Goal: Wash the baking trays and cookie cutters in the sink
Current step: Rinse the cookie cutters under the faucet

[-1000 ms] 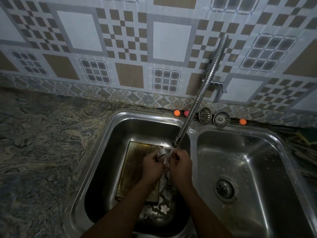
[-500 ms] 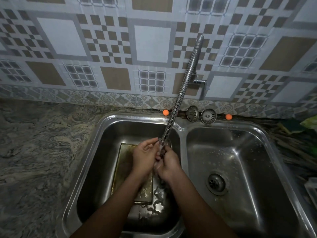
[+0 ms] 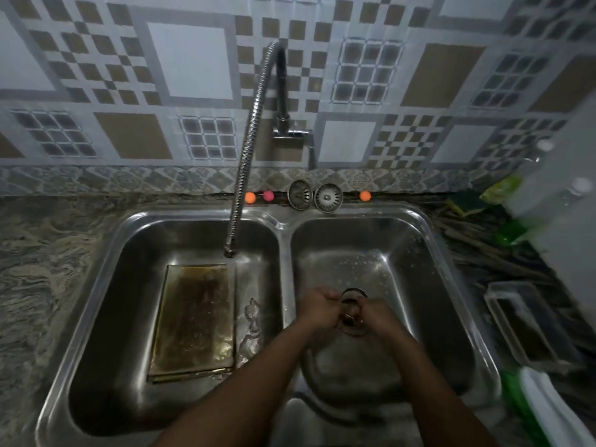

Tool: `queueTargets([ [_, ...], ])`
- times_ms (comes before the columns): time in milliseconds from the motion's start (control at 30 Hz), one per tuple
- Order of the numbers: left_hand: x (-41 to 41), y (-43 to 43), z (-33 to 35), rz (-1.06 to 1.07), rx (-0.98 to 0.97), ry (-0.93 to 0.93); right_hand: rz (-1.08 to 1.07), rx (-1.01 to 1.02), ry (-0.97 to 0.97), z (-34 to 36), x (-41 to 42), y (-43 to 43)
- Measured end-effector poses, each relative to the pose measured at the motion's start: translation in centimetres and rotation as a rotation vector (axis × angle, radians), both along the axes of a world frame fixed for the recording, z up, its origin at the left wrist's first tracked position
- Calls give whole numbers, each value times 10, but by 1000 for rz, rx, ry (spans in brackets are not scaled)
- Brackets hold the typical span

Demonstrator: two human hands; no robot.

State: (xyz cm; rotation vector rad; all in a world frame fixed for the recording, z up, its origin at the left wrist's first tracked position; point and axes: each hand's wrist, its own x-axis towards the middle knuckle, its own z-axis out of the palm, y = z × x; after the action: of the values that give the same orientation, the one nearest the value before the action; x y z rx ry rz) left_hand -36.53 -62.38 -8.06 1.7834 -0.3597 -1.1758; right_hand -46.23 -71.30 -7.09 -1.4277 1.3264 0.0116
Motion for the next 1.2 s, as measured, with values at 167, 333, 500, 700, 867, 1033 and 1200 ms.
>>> queueTargets([
  [167,-28,-13,-25,-73,33,51,147,-186,50,-24,-38,-16],
  [333,-26,-6,-69,-136,240,-203,384,-156,150,-89,-47,-9],
  [500,-20,-5,-73,-116,329,-301,237,-202,21,-107,-25,6],
  [700,-25,-18,-84,-313,405,-309,296,-191,-14,-128,-12,2],
  [867,-28,-17,-85,-405,471,-330,272,-188,24,-136,-11,4],
  [1033,-17,-4,-63,-134,281,-258,274,-270,34,-105,-2,-2],
  [1200,18,36,-22,179,80,-342,195,-433,-158,-60,41,16],
])
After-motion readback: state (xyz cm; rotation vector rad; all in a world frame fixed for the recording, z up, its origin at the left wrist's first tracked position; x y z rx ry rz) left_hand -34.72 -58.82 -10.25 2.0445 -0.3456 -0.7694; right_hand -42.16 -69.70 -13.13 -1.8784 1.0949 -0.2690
